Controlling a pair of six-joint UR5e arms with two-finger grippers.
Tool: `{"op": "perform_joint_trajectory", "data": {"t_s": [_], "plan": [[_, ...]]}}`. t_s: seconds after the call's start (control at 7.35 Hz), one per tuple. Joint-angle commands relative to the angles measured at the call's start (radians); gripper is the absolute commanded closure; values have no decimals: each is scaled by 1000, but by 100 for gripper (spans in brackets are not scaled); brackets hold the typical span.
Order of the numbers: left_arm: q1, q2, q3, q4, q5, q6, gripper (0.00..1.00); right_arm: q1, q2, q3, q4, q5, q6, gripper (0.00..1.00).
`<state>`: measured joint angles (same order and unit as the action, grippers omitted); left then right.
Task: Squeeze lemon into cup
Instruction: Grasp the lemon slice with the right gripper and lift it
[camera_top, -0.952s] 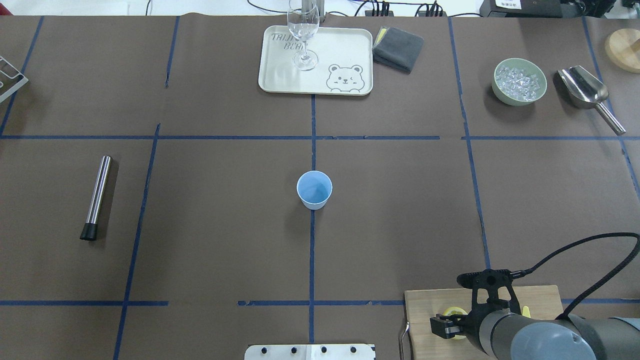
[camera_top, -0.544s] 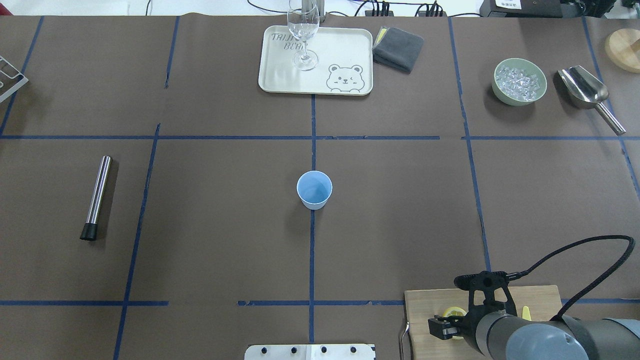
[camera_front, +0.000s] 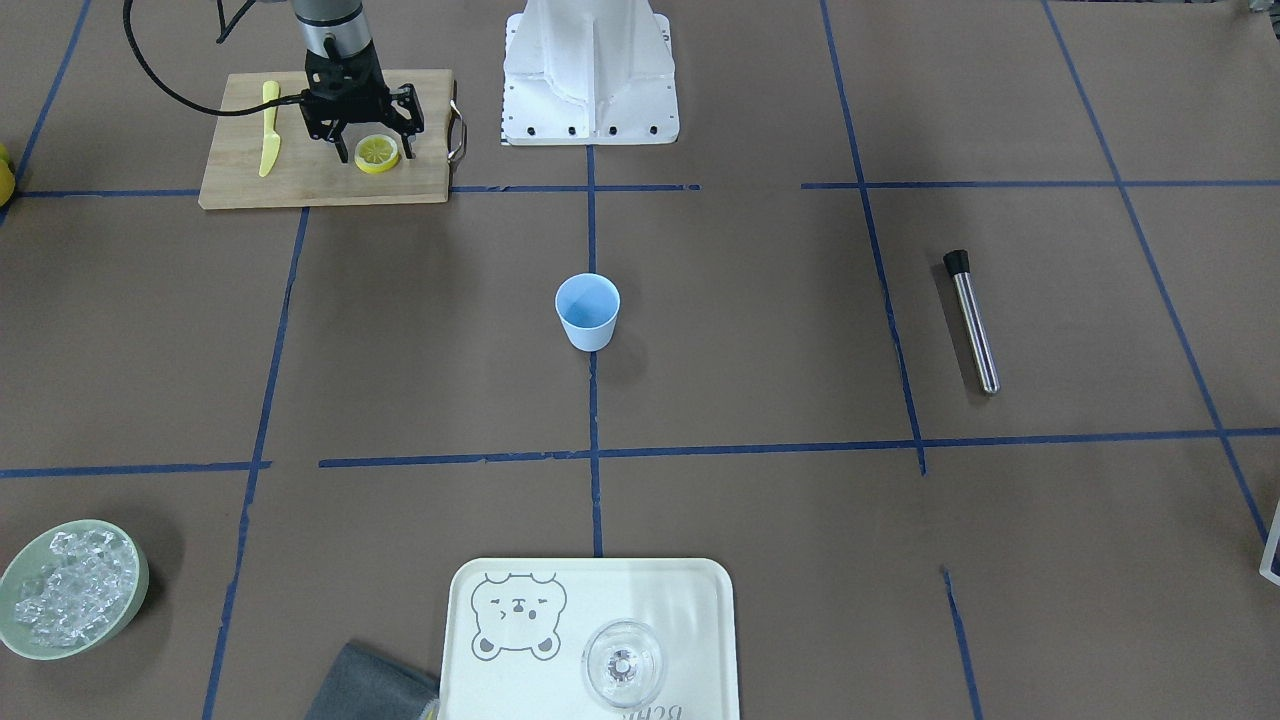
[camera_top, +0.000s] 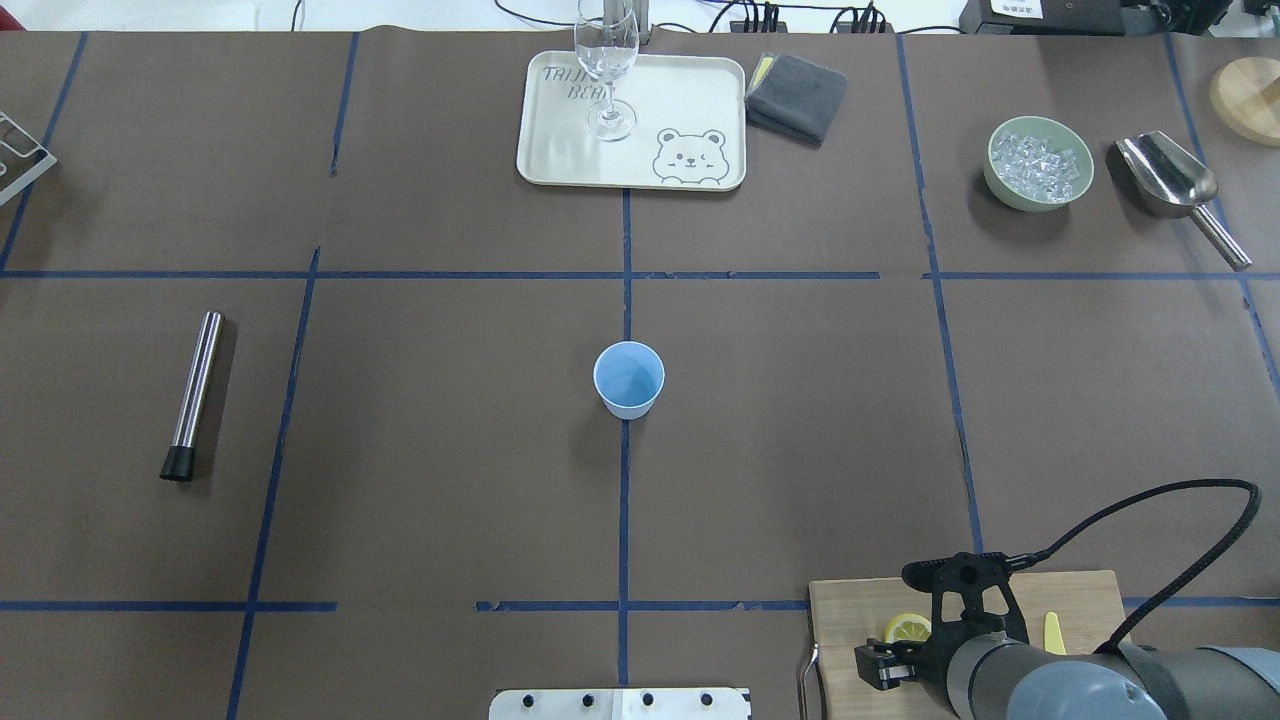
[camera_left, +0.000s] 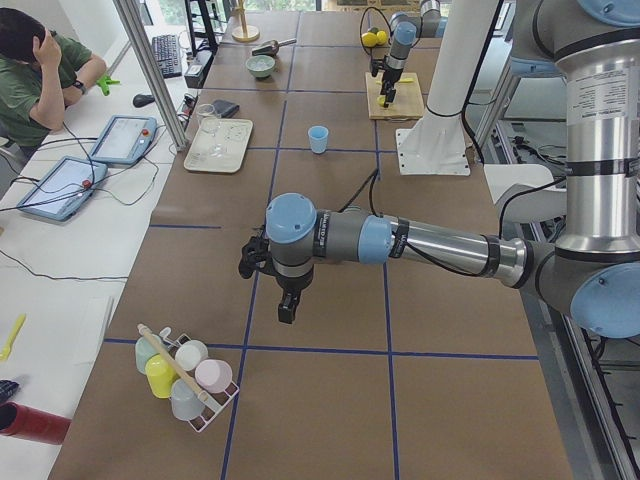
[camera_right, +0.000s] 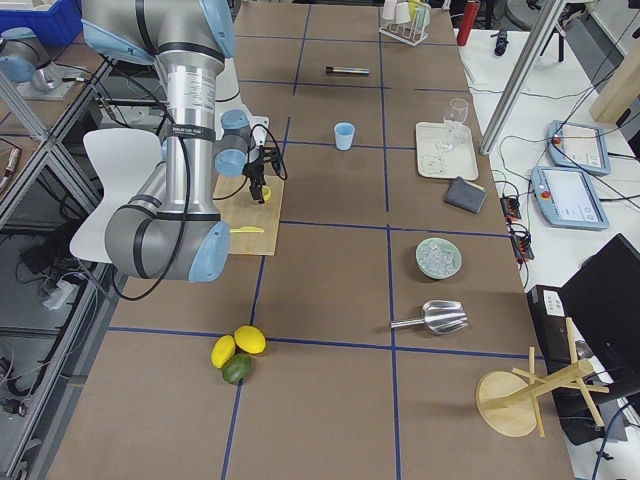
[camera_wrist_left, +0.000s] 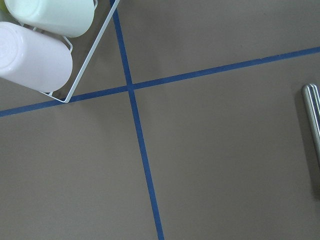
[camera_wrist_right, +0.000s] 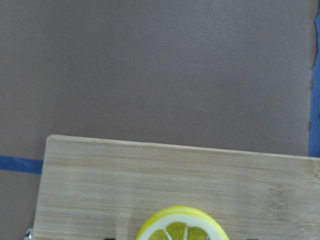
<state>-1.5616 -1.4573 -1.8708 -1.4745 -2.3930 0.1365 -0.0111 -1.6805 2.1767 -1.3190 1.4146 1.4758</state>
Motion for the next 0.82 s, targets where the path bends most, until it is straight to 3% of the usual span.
{"op": "perform_joint_trajectory", "data": {"t_s": [0.0, 0.41, 0.68], "plan": [[0, 0, 1, 0, 0, 0, 0, -3, -1, 2, 0, 0, 0, 29], [0, 2, -1, 0, 0, 0, 0, -4, -4, 2, 0, 0, -2, 33], [0, 2, -1, 0, 0, 0, 0, -3, -4, 6, 0, 0, -2, 53]]}}
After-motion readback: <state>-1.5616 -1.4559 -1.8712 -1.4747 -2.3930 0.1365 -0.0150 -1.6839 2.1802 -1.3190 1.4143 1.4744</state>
